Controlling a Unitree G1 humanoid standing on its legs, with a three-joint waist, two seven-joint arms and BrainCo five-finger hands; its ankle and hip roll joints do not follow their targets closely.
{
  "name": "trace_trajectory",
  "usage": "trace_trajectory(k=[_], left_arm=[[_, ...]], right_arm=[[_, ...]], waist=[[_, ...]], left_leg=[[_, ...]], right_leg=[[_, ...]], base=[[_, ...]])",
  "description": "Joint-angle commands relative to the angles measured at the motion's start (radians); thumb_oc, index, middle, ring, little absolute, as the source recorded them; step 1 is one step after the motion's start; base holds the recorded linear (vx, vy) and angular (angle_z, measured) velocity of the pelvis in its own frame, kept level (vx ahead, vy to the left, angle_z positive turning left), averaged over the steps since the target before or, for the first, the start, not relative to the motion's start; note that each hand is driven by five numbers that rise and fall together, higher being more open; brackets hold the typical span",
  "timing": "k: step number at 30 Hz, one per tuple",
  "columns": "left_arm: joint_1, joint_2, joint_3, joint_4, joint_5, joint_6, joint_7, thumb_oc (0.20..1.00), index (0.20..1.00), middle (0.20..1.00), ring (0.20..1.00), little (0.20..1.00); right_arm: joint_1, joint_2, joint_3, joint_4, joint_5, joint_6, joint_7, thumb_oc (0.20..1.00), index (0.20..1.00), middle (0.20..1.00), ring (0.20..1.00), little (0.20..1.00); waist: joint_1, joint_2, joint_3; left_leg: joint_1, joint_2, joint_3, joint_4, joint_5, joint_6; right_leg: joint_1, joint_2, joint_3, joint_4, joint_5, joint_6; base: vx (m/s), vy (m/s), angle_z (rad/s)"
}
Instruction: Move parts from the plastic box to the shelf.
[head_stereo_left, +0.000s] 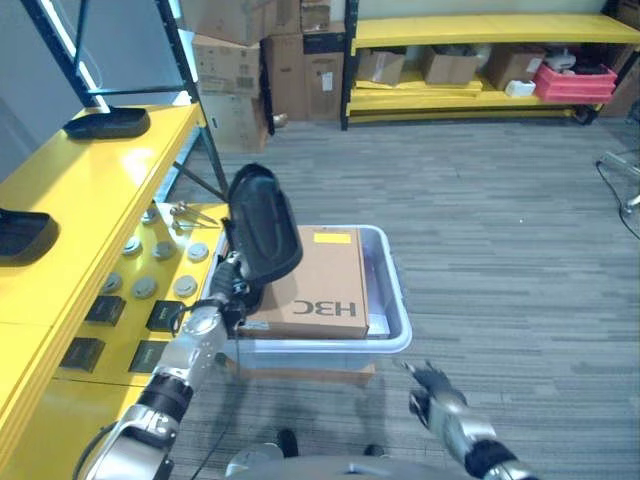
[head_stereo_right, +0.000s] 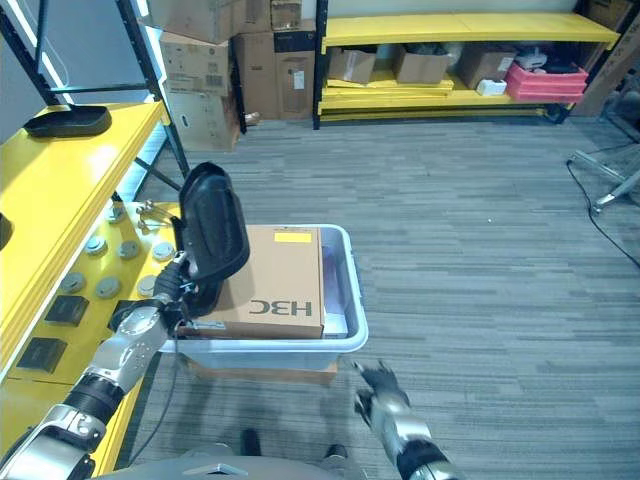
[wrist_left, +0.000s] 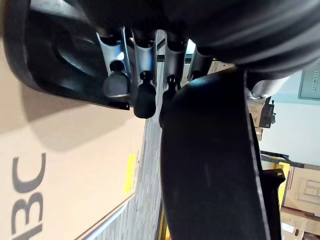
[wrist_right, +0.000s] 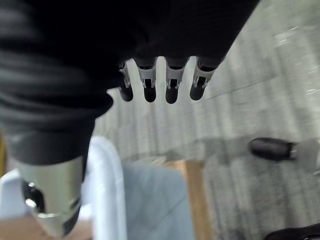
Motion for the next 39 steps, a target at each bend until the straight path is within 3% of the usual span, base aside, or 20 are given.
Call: trace_trajectory(k=[1,7,11,13,14,17,18,19,21,24,28,30,31,32,35,36,37,39], left_arm=[[-0.085,0.094,0.071,-0.114,-0.033,-0.196,0.005,0.200,0.200,0.200,0.200,0.200],[0.008,0.124,0.206,-0.280,-0.001,-0.201,0.081,0.200,0.200,0.200,0.200,0.200],[0.098,0.113,0.282,-0.362,0.097,-0.251,0.127,0.200,0.200,0.200,0.200,0.200],[0.124,0.110,0.313,-0.395,0.127,-0.265,0.120,0.200,0.200,0.200,0.200,0.200],[0.134,0.109,0.325,-0.411,0.115,-0.264,0.087,0.200,0.200,0.200,0.200,0.200],[0.140,0.104,0.331,-0.420,0.118,-0.267,0.094,0.200,0.200,0.200,0.200,0.200],[0.144,0.100,0.325,-0.418,0.124,-0.274,0.114,0.200,0.200,0.200,0.200,0.200],[0.146,0.104,0.316,-0.410,0.141,-0.285,0.151,0.200,0.200,0.200,0.200,0.200],[0.150,0.105,0.318,-0.401,0.130,-0.287,0.158,0.200,0.200,0.200,0.200,0.200],[0.169,0.112,0.341,-0.403,0.140,-0.287,0.147,0.200,0.200,0.200,0.200,0.200],[0.183,0.141,0.374,-0.408,0.136,-0.274,0.118,0.200,0.200,0.200,0.200,0.200],[0.174,0.158,0.380,-0.402,0.148,-0.261,0.110,0.200,0.200,0.200,0.200,0.200],[0.154,0.170,0.372,-0.385,0.157,-0.251,0.108,0.200,0.200,0.200,0.200,0.200],[0.149,0.173,0.367,-0.379,0.157,-0.250,0.108,0.200,0.200,0.200,0.200,0.200],[0.127,0.184,0.342,-0.354,0.180,-0.246,0.126,0.200,0.200,0.200,0.200,0.200],[0.111,0.191,0.315,-0.345,0.183,-0.239,0.153,0.200,0.200,0.200,0.200,0.200],[0.099,0.194,0.305,-0.341,0.179,-0.233,0.162,0.200,0.200,0.200,0.200,0.200],[0.077,0.194,0.290,-0.333,0.183,-0.220,0.175,0.200,0.200,0.200,0.200,0.200]], right_arm=[[0.005,-0.015,-0.089,0.147,-0.097,-0.120,0.118,1.000,1.000,1.000,1.000,1.000],[0.065,-0.029,-0.089,0.250,-0.279,-0.080,0.185,1.000,1.000,1.000,1.000,1.000],[0.101,-0.027,-0.044,0.244,-0.390,-0.056,0.185,1.000,1.000,1.000,1.000,1.000],[0.127,-0.028,-0.034,0.231,-0.398,-0.059,0.184,1.000,1.000,1.000,1.000,1.000],[0.151,-0.024,-0.031,0.218,-0.395,-0.065,0.173,1.000,1.000,1.000,1.000,1.000],[0.169,-0.022,-0.026,0.208,-0.391,-0.078,0.161,1.000,1.000,1.000,1.000,1.000],[0.178,-0.018,-0.021,0.188,-0.389,-0.082,0.151,1.000,1.000,1.000,1.000,1.000],[0.174,-0.021,-0.006,0.168,-0.384,-0.079,0.143,1.000,1.000,1.000,1.000,1.000],[0.158,-0.020,0.005,0.159,-0.387,-0.064,0.142,1.000,1.000,1.000,1.000,1.000],[0.140,-0.012,0.023,0.142,-0.389,-0.051,0.140,1.000,1.000,1.000,1.000,1.000],[0.131,0.013,0.032,0.114,-0.372,-0.051,0.139,1.000,1.000,1.000,1.000,1.000],[0.133,0.025,0.033,0.087,-0.354,-0.038,0.126,1.000,1.000,1.000,1.000,1.000],[0.139,0.035,0.027,0.064,-0.334,-0.024,0.117,1.000,1.000,1.000,1.000,1.000],[0.141,0.036,0.026,0.062,-0.329,-0.024,0.115,1.000,1.000,1.000,1.000,1.000],[0.150,0.044,0.011,0.057,-0.336,-0.021,0.116,1.000,1.000,1.000,1.000,1.000],[0.149,0.033,0.007,0.073,-0.336,-0.035,0.136,1.000,1.000,1.000,1.000,1.000],[0.148,0.030,0.005,0.083,-0.332,-0.044,0.146,1.000,1.000,1.000,1.000,1.000],[0.143,0.025,0.003,0.109,-0.327,-0.065,0.162,1.000,1.000,1.000,1.000,1.000]], waist=[[-0.027,-0.009,-0.023],[0.015,-0.026,-0.008],[0.055,-0.035,0.025],[0.061,-0.035,0.043],[0.056,-0.031,0.053],[0.045,-0.030,0.055],[0.030,-0.027,0.058],[0.025,-0.025,0.057],[0.035,-0.025,0.055],[0.064,-0.027,0.045],[0.101,-0.031,0.024],[0.104,-0.034,0.017],[0.092,-0.036,0.014],[0.085,-0.034,0.015],[0.041,-0.024,0.025],[-0.001,-0.007,0.046],[-0.015,0.006,0.056],[-0.034,0.007,0.066]], left_leg=[[-0.041,0.001,-0.202,-0.008,-0.031,-0.024],[-0.103,0.017,-0.275,-0.022,0.020,-0.074],[-0.184,0.046,-0.260,-0.009,0.067,-0.115],[-0.219,0.075,-0.199,0.002,0.092,-0.133],[-0.231,0.104,-0.116,0.007,0.108,-0.143],[-0.228,0.129,-0.037,0.004,0.111,-0.161],[-0.225,0.148,0.068,0.014,0.121,-0.160],[-0.229,0.150,0.118,0.022,0.125,-0.156],[-0.235,0.139,0.115,0.034,0.117,-0.148],[-0.238,0.107,0.086,0.068,0.076,-0.124],[-0.224,0.039,0.042,0.102,0.006,-0.066],[-0.219,0.001,0.024,0.117,-0.020,-0.030],[-0.210,-0.043,0.006,0.132,-0.051,0.009],[-0.203,-0.054,-0.001,0.134,-0.059,0.022],[-0.161,-0.101,-0.044,0.127,-0.093,0.068],[-0.127,-0.108,-0.095,0.116,-0.099,0.070],[-0.127,-0.093,-0.102,0.117,-0.080,0.068],[-0.113,-0.091,-0.136,0.118,-0.082,0.057]], right_leg=[[-0.029,-0.052,0.119,0.108,-0.077,0.090],[-0.011,0.011,0.097,0.014,-0.059,0.055],[0.015,0.030,0.036,-0.033,-0.045,0.043],[0.032,0.031,-0.024,-0.049,-0.039,0.040],[0.044,0.027,-0.074,-0.044,-0.043,0.039],[0.058,0.022,-0.115,-0.030,-0.062,0.044],[0.062,0.013,-0.170,-0.003,-0.071,0.042],[0.064,0.005,-0.198,0.019,-0.080,0.040],[0.070,0.000,-0.201,0.034,-0.094,0.034],[0.084,-0.020,-0.198,0.067,-0.125,0.033],[0.114,-0.068,-0.187,0.148,-0.180,0.055],[0.099,-0.107,-0.164,0.266,-0.172,0.078],[0.052,-0.155,-0.119,0.428,-0.126,0.103],[0.036,-0.161,-0.098,0.497,-0.101,0.107],[-0.090,-0.149,0.025,0.740,-0.029,0.120],[-0.204,-0.092,0.100,0.791,-0.035,0.098],[-0.242,-0.071,0.106,0.751,-0.018,0.067],[-0.260,-0.056,0.135,0.656,-0.004,0.059]], base=[[-0.14,-0.112,0.16],[-0.13,-0.176,0.91],[-0.13,-0.114,0.57],[-0.08,-0.047,0.68],[-0.02,0.005,1.02],[0.05,0.038,1.80],[0.15,0.167,1.62],[0.17,0.229,1.33],[0.19,0.151,1.27],[0.25,0.172,0.17],[0.28,0.208,0.18],[0.28,0.261,0.36],[0.24,0.257,0.56],[0.31,0.323,0.70],[0.19,0.164,0.69],[0.12,0.036,0.64],[0.09,-0.072,0.50],[0.17,-0.268,0.75]])
